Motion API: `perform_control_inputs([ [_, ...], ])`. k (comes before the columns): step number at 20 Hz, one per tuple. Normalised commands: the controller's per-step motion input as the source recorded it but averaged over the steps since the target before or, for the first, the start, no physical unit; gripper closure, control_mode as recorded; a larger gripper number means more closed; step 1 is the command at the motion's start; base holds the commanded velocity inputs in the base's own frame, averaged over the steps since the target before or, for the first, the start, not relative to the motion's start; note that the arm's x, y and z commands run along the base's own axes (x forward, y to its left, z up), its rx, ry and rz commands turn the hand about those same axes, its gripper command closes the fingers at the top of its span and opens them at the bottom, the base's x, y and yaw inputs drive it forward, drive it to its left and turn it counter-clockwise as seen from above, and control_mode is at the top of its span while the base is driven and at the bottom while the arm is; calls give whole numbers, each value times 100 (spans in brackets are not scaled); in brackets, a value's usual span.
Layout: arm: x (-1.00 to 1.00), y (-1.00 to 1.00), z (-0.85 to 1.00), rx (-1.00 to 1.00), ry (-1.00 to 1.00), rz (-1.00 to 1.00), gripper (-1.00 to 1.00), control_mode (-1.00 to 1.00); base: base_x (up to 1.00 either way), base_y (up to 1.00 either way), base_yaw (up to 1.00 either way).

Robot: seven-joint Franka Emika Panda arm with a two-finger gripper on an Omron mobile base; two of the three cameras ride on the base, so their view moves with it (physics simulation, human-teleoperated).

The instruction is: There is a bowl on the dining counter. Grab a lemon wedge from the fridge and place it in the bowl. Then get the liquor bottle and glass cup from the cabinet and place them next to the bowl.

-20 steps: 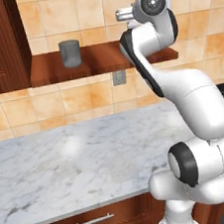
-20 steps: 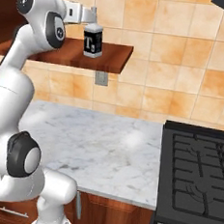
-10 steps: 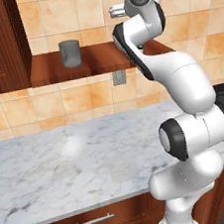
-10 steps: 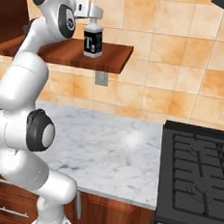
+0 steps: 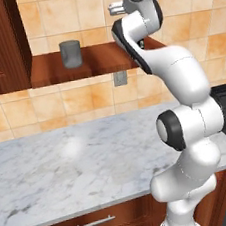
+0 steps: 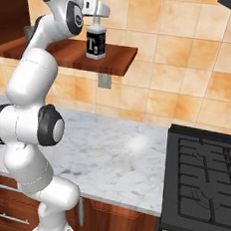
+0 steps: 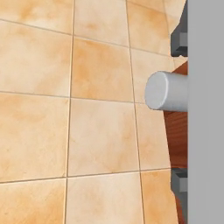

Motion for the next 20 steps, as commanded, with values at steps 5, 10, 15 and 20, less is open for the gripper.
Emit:
perform_control_inputs([
  [5,19,-8,-8,1,0,0,100,-100,0,0,0],
  [10,4,-1,-3,0,1,0,100,-100,0,0,0],
  [15,0,0,0,0,0,0,100,-100,0,0,0],
  [20,-13,0,0,0,0,0,100,-100,0,0,0],
])
